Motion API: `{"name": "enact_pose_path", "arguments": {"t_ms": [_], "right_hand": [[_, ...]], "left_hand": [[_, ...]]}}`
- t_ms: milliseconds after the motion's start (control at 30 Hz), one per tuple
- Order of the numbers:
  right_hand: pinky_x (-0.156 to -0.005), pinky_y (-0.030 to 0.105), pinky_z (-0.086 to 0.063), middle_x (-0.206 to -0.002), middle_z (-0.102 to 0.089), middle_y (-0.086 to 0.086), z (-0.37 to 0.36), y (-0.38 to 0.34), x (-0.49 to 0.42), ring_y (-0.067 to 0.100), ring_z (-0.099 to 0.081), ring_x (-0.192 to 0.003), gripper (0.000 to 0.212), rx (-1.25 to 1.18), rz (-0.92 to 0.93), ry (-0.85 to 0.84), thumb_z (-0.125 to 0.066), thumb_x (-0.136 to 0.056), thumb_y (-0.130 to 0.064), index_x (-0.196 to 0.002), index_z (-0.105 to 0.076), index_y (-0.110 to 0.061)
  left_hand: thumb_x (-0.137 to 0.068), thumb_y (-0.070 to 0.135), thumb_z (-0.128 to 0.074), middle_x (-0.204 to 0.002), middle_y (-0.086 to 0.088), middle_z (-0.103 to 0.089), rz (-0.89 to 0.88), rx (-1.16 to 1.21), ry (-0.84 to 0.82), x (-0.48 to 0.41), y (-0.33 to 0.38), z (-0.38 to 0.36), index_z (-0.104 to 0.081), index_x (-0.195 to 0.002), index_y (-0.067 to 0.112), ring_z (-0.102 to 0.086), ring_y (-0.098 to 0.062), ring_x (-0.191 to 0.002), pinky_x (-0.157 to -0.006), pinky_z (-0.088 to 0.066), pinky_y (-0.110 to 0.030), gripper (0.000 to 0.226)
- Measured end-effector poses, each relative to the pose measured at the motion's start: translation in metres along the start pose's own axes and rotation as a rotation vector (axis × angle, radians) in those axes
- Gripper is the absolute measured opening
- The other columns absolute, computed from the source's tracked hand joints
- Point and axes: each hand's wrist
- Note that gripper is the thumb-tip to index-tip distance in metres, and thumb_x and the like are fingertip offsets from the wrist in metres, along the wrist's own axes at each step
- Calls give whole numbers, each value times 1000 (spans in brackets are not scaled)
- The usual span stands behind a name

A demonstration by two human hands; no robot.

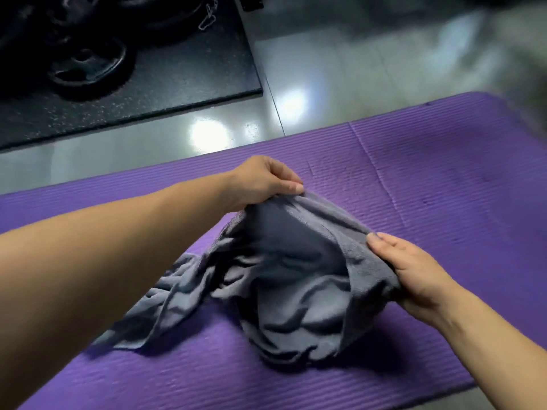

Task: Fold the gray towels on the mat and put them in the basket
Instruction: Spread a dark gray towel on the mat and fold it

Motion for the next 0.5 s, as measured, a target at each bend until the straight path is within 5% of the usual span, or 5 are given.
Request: {"name": "enact_pose_path", "arguments": {"t_ms": [133,267,367,433,500], "right_hand": [[-70,22,-58,-94,-74,8,21,-8,-14,12,-69,-79,33,-77,157,125,-68,-79,-28,-104,-67,-6],[-71,31,-56,-84,-75,-1,44,22,-43,13,-68,-75,10,571,54,253,-72,-92,-23,-92,-72,-13],[-64,29,-43,-64,-63,-8,49,34,-48,6,-53,-60,19,787,102,424,-67,-94,-25,-80,-68,-12],[-57,23,-39,-55,-55,-10,45,38,-46,2,-45,-51,20,748,156,491,-65,-95,-23,-80,-67,-11],[-59,23,-41,-55,-59,-9,46,44,-43,2,-47,-51,17,705,193,506,-64,-96,-23,-82,-66,-13]], "left_hand": [[-87,2,-76,-75,6,-69,-138,247,330,-40,23,-32,-75,-96,12,-58,7,-56,-63,-47,-10,13],[-86,-11,-56,-71,5,-68,-158,249,513,-81,42,-49,-70,-73,18,-59,4,-57,-67,-50,-14,35],[-84,4,-52,-108,5,-72,-19,-168,646,-98,35,-57,-74,-89,31,-63,-15,-105,-102,-47,-35,35],[-89,11,-54,-154,-6,-43,28,-564,558,-93,17,-70,-65,-125,33,-36,-28,-142,-118,-28,-42,44],[-96,25,-52,-167,-10,-20,-64,-716,377,-78,1,-94,-54,-139,27,-21,-31,-151,-121,-20,-48,43]]}}
Point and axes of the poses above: each hand's wrist, its own x-axis away from the middle knuckle, its own z-axis out of the back of the hand, y = z × x
